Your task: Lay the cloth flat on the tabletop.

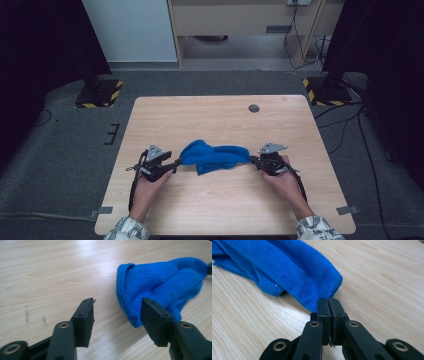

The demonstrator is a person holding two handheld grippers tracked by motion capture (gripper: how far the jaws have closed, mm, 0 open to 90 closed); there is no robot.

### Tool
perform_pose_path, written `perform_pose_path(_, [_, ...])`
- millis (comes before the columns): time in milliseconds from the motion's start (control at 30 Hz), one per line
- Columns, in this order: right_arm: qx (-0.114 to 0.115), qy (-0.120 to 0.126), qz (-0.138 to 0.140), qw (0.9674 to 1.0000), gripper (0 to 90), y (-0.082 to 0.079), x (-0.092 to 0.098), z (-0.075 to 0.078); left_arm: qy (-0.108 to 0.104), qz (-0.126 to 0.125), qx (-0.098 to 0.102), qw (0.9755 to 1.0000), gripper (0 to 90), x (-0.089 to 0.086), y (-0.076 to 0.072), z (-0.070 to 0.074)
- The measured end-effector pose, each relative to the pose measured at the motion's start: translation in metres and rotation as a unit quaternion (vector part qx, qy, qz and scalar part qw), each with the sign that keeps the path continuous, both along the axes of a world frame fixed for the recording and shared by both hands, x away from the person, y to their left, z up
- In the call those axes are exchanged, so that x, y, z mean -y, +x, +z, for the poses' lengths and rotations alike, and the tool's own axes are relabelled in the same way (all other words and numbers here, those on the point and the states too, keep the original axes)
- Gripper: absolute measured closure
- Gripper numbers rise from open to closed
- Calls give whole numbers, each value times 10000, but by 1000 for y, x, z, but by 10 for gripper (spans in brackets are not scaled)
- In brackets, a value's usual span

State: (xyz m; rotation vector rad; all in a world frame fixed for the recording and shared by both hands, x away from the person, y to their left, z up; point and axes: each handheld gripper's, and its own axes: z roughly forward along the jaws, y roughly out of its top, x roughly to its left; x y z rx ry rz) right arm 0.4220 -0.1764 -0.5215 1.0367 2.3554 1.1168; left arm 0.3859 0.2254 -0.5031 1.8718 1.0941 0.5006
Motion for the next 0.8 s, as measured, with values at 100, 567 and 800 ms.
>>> perform_pose_path(100, [22, 71, -19, 10000, 885, -1, 2, 4, 68, -51, -4, 10000, 481, 3, -1, 0])
perform_pose_path(567, [-10, 99, -66, 9999, 885, -2, 4, 5, 436, -342, -106, 9984, 428, 8, -5, -11])
perform_pose_path(800, [-19, 108, -74, 9999, 885, -2, 4, 6, 279, -223, -97, 9993, 531, 3, 4, -13])
